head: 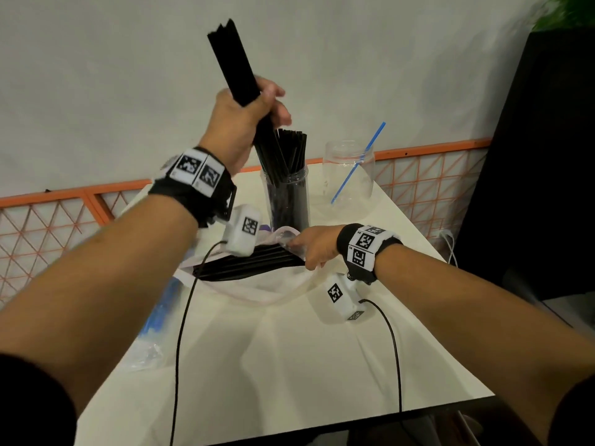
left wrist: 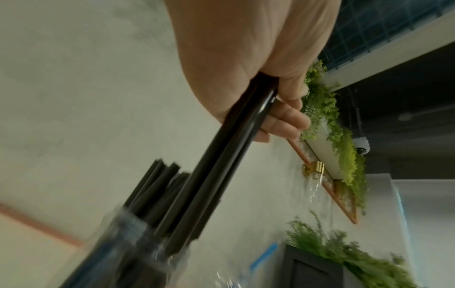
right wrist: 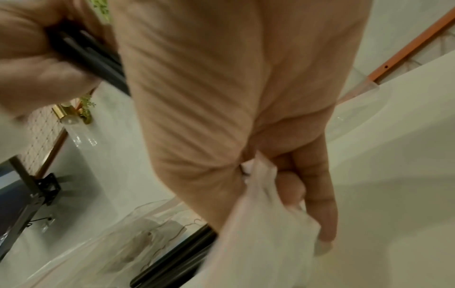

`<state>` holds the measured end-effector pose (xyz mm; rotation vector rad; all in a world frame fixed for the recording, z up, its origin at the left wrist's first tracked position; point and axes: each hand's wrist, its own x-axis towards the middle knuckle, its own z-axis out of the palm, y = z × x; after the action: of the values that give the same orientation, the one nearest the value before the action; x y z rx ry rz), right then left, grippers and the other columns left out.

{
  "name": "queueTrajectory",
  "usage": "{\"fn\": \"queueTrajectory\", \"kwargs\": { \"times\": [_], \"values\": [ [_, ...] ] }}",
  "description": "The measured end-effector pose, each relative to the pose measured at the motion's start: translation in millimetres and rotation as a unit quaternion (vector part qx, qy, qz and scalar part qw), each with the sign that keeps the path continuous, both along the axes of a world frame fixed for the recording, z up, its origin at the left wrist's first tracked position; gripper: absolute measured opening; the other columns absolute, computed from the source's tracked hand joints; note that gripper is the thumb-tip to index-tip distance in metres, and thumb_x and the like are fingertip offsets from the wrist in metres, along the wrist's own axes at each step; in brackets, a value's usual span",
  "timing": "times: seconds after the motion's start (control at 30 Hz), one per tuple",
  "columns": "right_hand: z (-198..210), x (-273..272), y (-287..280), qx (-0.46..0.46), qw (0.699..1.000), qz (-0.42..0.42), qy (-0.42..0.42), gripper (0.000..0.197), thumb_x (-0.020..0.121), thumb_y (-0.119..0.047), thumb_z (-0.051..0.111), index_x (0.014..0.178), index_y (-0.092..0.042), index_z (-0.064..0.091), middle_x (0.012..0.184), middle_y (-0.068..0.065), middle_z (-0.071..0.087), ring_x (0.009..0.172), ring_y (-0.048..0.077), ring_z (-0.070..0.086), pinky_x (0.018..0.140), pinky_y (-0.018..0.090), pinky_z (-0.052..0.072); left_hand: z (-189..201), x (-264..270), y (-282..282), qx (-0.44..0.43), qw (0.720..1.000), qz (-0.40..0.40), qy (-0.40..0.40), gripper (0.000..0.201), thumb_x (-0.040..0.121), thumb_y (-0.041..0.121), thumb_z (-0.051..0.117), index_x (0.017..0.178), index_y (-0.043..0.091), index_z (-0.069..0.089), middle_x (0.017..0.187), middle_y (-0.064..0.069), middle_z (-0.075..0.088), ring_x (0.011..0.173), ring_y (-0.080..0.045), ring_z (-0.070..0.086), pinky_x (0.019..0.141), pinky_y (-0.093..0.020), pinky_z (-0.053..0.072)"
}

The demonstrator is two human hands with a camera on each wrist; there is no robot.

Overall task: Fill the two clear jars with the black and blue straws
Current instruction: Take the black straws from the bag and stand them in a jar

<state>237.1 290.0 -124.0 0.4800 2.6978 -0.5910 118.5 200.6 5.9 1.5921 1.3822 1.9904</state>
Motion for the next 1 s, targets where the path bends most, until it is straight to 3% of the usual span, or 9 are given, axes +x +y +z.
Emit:
{"fn": "queueTrajectory", "kwargs": {
  "times": [0.07, 0.2, 0.33, 0.4, 0.53, 0.67, 0.73, 0.83, 1.0],
  "values": [
    [-1.7, -3.4, 1.4, -0.006, 1.000, -0.004, 0.023, 0.050, 0.085, -0.003, 0.058, 0.134, -0.014, 0.055, 0.113, 0.006, 0.052, 0.089, 0.022, 0.061, 0.056, 0.019, 0.051, 13.0, -6.4, 11.3, 0.006, 1.000, 0.019, 0.006, 0.015, 0.103, 0.009, 0.049, 0.091, 0.005, 0.058, 0.067, -0.006, 0.068, 0.068, -0.025, 0.065, 0.070, -0.031, 0.050],
    [-4.9, -6.8, 5.7, -0.030, 0.999, -0.018, 0.029, 0.041, 0.084, -0.001, 0.061, 0.123, -0.012, 0.060, 0.111, 0.004, 0.050, 0.081, 0.015, 0.055, 0.053, 0.018, 0.050, 16.1, -13.1, 32.8, -0.008, 0.998, 0.047, 0.030, 0.020, 0.103, 0.013, 0.052, 0.088, 0.002, 0.059, 0.071, -0.013, 0.066, 0.075, -0.030, 0.064, 0.073, -0.033, 0.051],
    [-0.3, -7.3, 3.5, -0.051, 0.997, -0.037, 0.044, 0.033, 0.083, 0.000, 0.063, 0.111, -0.012, 0.052, 0.106, 0.008, 0.050, 0.074, 0.017, 0.056, 0.056, 0.023, 0.054, 7.8, -24.2, 47.1, -0.068, 0.978, 0.154, 0.124, 0.035, 0.100, 0.031, 0.056, 0.080, 0.006, 0.069, 0.070, 0.010, 0.066, 0.068, 0.000, 0.060, 0.074, -0.013, 0.043],
    [5.9, -7.2, 1.3, -0.045, 0.995, -0.046, 0.070, 0.036, 0.081, 0.001, 0.063, 0.107, -0.012, 0.041, 0.094, 0.008, 0.052, 0.068, 0.019, 0.056, 0.053, 0.026, 0.053, 1.3, -30.8, 52.5, -0.101, 0.967, 0.193, 0.133, 0.037, 0.097, 0.039, 0.059, 0.078, 0.009, 0.072, 0.071, 0.013, 0.062, 0.070, -0.002, 0.057, 0.073, -0.018, 0.043],
    [21.5, -8.7, -1.2, -0.030, 0.981, -0.065, 0.179, 0.072, 0.076, 0.004, 0.066, 0.133, -0.014, 0.027, 0.090, 0.014, 0.057, 0.072, 0.027, 0.060, 0.051, 0.032, 0.050, -9.8, -37.4, 59.4, -0.127, 0.963, 0.212, 0.105, 0.041, 0.097, 0.039, 0.060, 0.089, 0.000, 0.070, 0.079, 0.012, 0.058, 0.077, -0.009, 0.056, 0.078, -0.024, 0.046],
    [30.4, -12.8, -1.5, -0.014, 0.962, -0.085, 0.258, 0.112, 0.075, 0.001, 0.068, 0.153, -0.022, -0.009, 0.082, 0.019, 0.063, 0.073, 0.031, 0.063, 0.061, 0.038, 0.052, -11.5, -38.7, 59.4, -0.119, 0.969, 0.206, 0.071, 0.037, 0.097, 0.037, 0.060, 0.079, 0.005, 0.062, 0.064, 0.007, 0.056, 0.056, -0.008, 0.050, 0.063, -0.023, 0.044],
    [33.6, -16.9, 1.3, -0.023, 0.959, -0.104, 0.262, 0.115, 0.076, 0.000, 0.067, 0.152, -0.024, -0.016, 0.077, 0.016, 0.059, 0.067, 0.027, 0.062, 0.059, 0.036, 0.052, -5.9, -38.9, 59.3, -0.096, 0.968, 0.221, 0.068, 0.042, 0.097, 0.040, 0.059, 0.068, 0.009, 0.060, 0.067, 0.003, 0.060, 0.058, -0.006, 0.052, 0.062, -0.018, 0.044],
    [37.8, -23.3, 3.9, -0.019, 0.965, -0.122, 0.231, 0.113, 0.080, -0.005, 0.067, 0.152, -0.024, -0.017, 0.096, 0.012, 0.060, 0.075, 0.024, 0.064, 0.064, 0.036, 0.057, 4.6, -39.4, 59.7, -0.058, 0.970, 0.228, 0.059, 0.047, 0.097, 0.040, 0.058, 0.056, 0.017, 0.058, 0.075, -0.001, 0.067, 0.070, -0.007, 0.059, 0.070, -0.016, 0.045],
    [41.6, -29.5, 5.3, -0.044, 0.962, -0.139, 0.232, 0.100, 0.079, -0.007, 0.068, 0.151, -0.025, 0.001, 0.105, 0.019, 0.060, 0.082, 0.034, 0.066, 0.067, 0.049, 0.060, 9.2, -37.6, 61.9, -0.041, 0.974, 0.220, 0.036, 0.051, 0.099, 0.039, 0.056, 0.054, 0.017, 0.055, 0.077, -0.002, 0.068, 0.074, -0.006, 0.059, 0.072, -0.010, 0.044]
  ]
}}
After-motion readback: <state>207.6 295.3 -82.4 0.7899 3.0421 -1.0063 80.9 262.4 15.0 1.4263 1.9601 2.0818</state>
